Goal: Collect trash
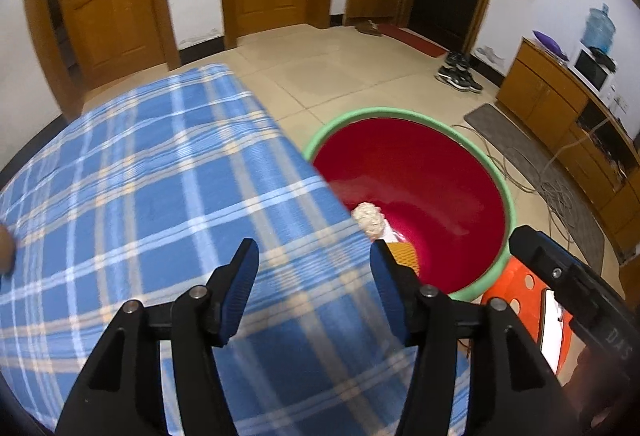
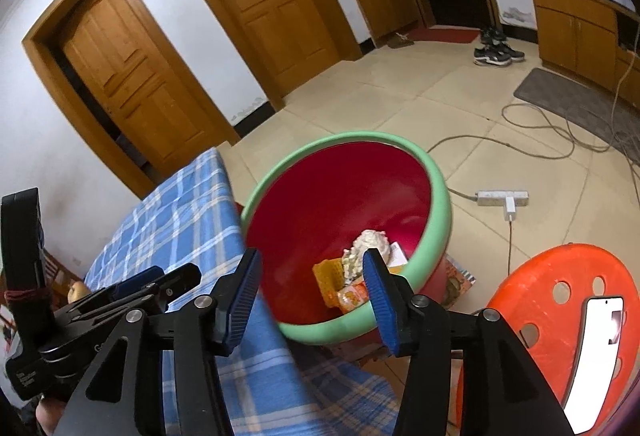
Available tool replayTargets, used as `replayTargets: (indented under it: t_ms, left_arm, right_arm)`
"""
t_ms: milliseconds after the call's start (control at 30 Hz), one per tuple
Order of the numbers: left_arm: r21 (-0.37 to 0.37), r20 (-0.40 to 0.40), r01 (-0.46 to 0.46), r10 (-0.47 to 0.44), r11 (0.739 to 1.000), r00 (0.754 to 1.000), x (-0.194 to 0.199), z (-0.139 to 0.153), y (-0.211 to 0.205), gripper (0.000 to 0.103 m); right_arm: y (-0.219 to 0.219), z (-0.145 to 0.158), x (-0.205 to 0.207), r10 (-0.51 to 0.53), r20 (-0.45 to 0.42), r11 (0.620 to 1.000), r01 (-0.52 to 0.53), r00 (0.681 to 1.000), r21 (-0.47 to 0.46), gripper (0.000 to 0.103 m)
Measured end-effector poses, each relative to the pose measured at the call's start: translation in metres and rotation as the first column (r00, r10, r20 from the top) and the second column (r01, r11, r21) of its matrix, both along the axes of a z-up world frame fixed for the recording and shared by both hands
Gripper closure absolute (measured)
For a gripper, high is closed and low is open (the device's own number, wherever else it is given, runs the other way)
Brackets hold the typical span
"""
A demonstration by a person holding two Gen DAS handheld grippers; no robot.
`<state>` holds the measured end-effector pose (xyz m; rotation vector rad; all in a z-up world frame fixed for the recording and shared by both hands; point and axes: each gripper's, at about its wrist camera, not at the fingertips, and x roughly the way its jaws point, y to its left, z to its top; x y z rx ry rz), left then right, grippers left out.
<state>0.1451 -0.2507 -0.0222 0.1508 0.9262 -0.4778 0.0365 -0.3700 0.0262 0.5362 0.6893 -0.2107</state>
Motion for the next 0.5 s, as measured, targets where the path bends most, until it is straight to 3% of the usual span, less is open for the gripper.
replayTargets:
  t_ms: [333,500]
  left_arm:
    - [0.005,0.053,-0.129,0.129,0.992,0.99,-0.018,0.014,0.054,0.028]
    - [0.006,0.074,-0.196,0.195,0.981,0.978,-0.026,0.018,0.082,0.028]
  right_arm:
    - [0.048,0.01,0.0,0.072,0.001,0.996,-0.072,0.997,-0.05,0.031]
    - [0.07,0.012,-0.002,0.103,0.005,0.993,-0.103,0.995,-0.064,0.03]
